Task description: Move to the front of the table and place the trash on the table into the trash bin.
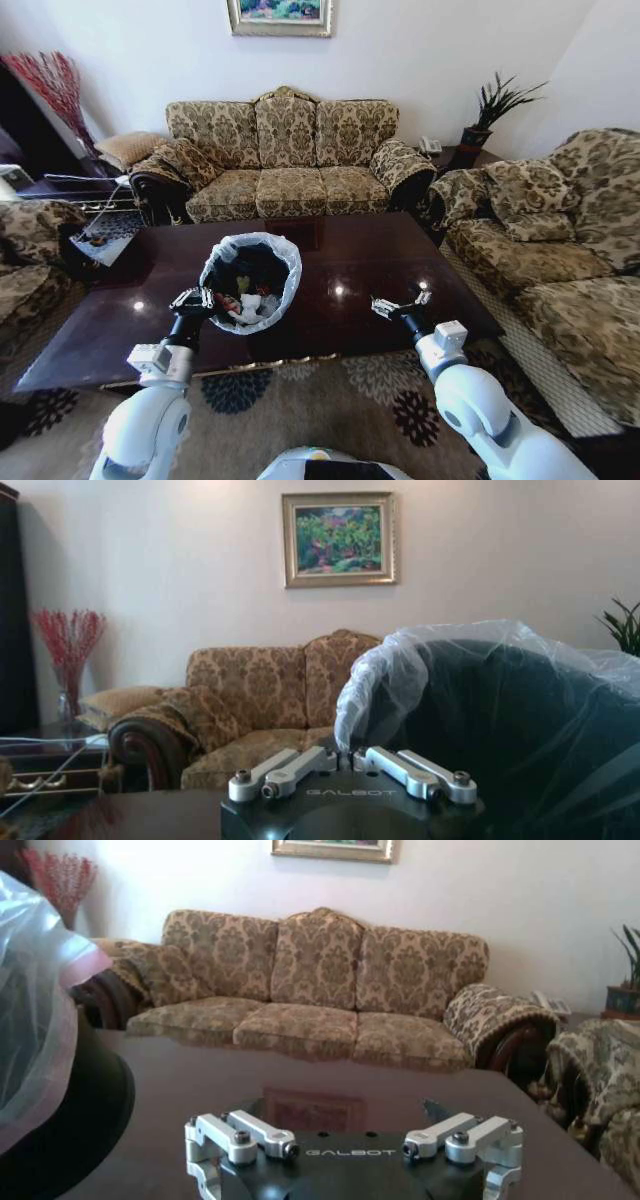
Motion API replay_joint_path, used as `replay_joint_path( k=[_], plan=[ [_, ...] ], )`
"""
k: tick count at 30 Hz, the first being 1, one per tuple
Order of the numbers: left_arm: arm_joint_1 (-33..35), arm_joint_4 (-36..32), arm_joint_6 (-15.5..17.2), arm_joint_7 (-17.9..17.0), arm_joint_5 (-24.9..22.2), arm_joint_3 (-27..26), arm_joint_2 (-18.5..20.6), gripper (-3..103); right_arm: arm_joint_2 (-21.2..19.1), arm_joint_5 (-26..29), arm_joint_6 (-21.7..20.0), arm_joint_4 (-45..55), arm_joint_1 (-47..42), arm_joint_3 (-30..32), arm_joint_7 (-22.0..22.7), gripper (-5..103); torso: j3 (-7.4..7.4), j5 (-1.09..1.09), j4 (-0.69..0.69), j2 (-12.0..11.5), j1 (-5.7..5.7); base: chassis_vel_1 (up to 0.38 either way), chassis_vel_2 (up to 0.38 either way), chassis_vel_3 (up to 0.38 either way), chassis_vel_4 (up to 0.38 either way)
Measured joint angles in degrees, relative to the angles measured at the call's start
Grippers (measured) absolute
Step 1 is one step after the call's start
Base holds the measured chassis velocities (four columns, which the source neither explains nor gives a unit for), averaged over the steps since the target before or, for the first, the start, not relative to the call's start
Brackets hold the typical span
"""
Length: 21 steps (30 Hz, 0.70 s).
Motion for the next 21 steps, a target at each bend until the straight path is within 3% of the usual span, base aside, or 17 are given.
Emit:
replay_joint_path(
  k=[6, 10, 21],
  plan=[
    [1.3, -0.9, -1.0, 0.1, 0.3, -0.6, -0.7, 3, 0.5, -1.1, 1.3, -0.4, -0.1, -1.5, 0.2, 100, -0.67, 0.01, -0.02, -1.2, -0.63, 0.096, -0.365, -0.019, 0.449],
    [1.7, -1.1, -2.1, 0.1, 0.9, -0.4, -1.1, 3, 0.5, -3.1, 5.5, -1.7, -0.5, -1.8, -0.2, 100, -1.07, 0.03, -0.02, -1.8, -0.85, 0.071, -0.181, 0.023, 0.299],
    [1.8, -2.1, -2.3, -0.1, 1.2, 0.6, -1.0, 3, 1.1, -6.1, 6.8, -2.5, -2.0, -1.4, -0.8, 100, -1.17, 0.00, -0.01, -2.1, -0.81, 0.024, 0.048, 0.033, 0.035]
  ],
)
